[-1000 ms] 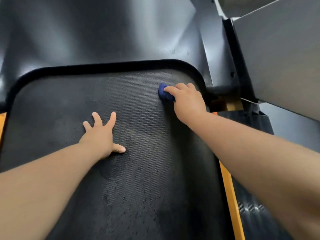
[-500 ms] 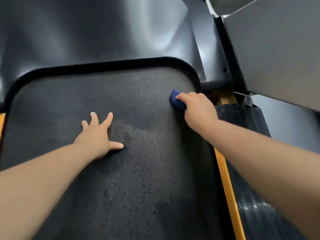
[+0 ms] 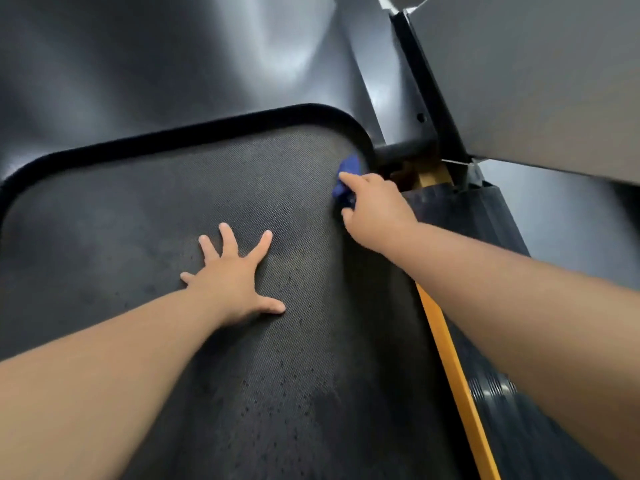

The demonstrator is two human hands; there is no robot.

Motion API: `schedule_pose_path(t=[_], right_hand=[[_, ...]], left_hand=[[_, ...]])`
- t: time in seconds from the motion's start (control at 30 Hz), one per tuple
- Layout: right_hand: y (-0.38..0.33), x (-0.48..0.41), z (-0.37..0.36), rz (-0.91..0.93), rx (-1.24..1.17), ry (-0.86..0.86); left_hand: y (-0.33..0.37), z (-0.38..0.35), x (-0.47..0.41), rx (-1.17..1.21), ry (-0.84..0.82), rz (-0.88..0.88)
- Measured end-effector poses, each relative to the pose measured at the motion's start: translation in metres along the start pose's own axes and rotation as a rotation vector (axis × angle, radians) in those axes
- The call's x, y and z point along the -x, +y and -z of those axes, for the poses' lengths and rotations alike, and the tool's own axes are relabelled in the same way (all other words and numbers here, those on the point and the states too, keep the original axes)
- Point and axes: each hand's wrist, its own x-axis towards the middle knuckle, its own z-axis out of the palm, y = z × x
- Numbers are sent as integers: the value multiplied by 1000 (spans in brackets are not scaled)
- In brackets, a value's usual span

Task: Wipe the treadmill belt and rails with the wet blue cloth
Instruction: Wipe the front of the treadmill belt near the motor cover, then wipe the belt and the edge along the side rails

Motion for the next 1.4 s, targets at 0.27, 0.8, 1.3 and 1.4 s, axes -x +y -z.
schedule_pose_path(t=[0.27,0.8,1.3,1.4], right_hand=[[81,81,3,-10,21,207],[89,79,-4,38,17,230],[96,78,-3,76,-19,259],[94,77,-4,71,-15,269]], left_hand=[[58,25,-23,-21,406,-262],[97,-23,-34,10,525,-833],[100,-54,-6,-106,488,-951],[117,-23,-35,-37,626,-761]])
